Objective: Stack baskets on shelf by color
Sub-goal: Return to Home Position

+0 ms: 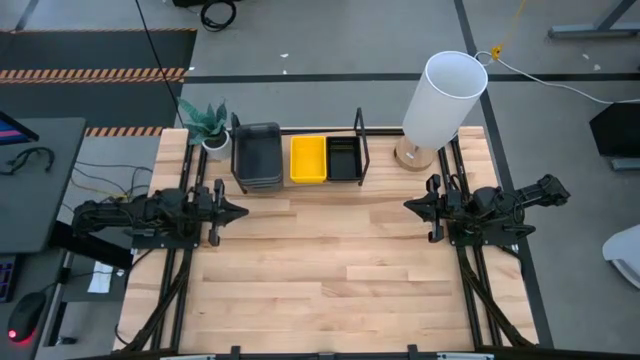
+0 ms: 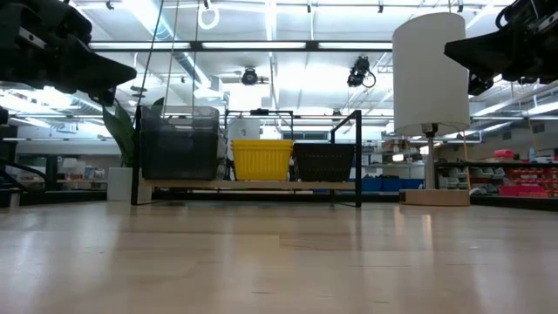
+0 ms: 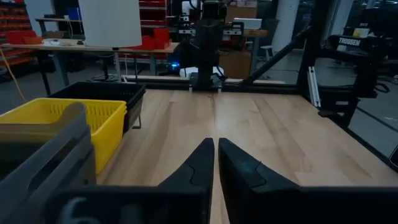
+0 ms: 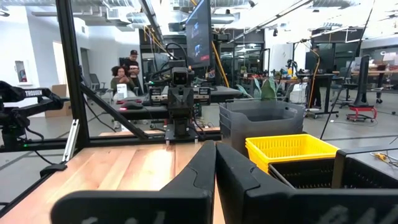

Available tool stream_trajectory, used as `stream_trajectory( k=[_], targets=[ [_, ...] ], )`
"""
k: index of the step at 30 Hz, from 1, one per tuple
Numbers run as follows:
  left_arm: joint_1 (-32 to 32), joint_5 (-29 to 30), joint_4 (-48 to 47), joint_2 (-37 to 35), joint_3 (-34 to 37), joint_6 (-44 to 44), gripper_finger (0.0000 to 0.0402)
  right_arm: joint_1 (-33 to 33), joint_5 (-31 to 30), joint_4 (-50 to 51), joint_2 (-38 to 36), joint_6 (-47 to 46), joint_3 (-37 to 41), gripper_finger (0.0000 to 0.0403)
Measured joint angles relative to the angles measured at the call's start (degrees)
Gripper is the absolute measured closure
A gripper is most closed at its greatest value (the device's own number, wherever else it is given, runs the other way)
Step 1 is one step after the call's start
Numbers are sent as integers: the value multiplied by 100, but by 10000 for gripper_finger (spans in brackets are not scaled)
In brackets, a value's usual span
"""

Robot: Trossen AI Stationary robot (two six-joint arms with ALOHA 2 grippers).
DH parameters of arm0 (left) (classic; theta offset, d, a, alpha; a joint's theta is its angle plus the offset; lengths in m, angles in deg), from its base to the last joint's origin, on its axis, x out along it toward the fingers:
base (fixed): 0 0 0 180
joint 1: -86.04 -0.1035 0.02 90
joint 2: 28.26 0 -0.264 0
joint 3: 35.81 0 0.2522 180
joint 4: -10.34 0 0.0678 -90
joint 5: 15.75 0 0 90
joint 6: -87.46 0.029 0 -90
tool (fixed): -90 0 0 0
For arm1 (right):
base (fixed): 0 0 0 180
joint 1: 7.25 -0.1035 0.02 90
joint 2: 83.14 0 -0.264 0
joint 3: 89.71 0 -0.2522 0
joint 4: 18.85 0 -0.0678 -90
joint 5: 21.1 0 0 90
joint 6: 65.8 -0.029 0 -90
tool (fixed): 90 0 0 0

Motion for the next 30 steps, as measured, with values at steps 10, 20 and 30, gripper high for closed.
stream_trajectory(
  k=[10, 20, 30],
  targets=[
    [0, 0, 0, 2, 0, -9, 381, -1, 1, 2, 0, -1, 1, 385],
    [0, 2, 0, 2, 2, -7, 375, 0, 1, 4, 0, -1, 1, 385],
    [0, 4, 0, 2, 2, -7, 377, 0, 1, 4, 0, -1, 1, 385]
  ],
)
